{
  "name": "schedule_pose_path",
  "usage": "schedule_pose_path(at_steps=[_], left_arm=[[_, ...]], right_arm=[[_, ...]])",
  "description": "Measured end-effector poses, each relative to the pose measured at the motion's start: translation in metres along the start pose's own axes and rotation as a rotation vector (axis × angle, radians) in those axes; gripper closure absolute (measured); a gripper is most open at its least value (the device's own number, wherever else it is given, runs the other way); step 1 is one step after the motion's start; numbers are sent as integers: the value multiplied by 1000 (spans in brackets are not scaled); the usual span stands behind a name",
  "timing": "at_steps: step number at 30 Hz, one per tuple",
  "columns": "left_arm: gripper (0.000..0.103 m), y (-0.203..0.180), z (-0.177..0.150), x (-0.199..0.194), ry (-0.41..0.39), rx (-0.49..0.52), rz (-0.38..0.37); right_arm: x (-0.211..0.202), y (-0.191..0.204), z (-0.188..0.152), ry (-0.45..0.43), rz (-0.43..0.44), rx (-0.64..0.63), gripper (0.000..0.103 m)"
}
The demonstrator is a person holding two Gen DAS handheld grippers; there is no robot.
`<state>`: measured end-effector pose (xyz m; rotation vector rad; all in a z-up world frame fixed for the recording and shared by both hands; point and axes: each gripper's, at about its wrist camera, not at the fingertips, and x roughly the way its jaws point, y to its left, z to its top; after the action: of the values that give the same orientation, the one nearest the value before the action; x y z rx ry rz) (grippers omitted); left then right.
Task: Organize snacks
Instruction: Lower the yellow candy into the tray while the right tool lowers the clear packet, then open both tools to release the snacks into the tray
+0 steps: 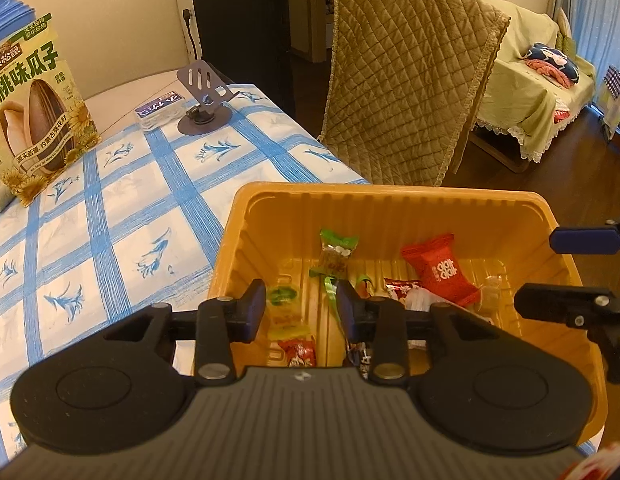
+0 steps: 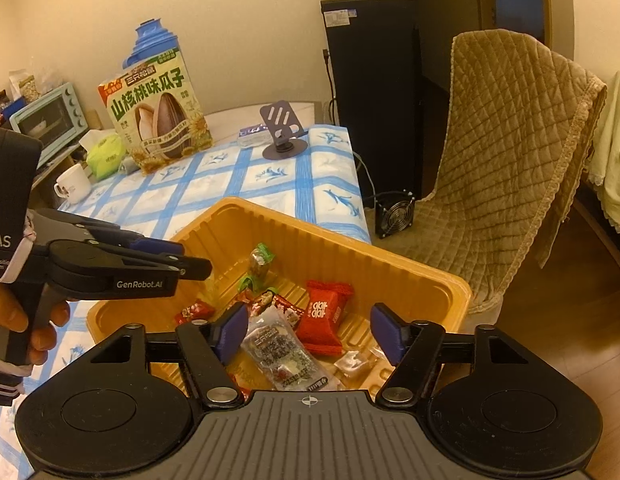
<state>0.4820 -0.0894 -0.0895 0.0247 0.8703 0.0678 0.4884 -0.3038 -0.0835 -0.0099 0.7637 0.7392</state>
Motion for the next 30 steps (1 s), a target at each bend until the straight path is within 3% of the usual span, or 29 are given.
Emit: schedule_pose_path(at_steps=[12, 16, 24, 30], left_arm=[[60, -8, -10, -31, -11, -31, -5], [47, -11, -14, -51, -29, -47, -6], [31, -10, -34, -107, -46, -88, 12], [29, -3, -61, -161, -90, -122, -1]], right_arm=[[-12, 5, -9, 0, 14, 20, 24], [-18, 7, -11, -6, 17, 41, 20], [-52, 15, -17, -31, 11, 95, 14], [-90, 35, -30, -64, -11, 144, 11]])
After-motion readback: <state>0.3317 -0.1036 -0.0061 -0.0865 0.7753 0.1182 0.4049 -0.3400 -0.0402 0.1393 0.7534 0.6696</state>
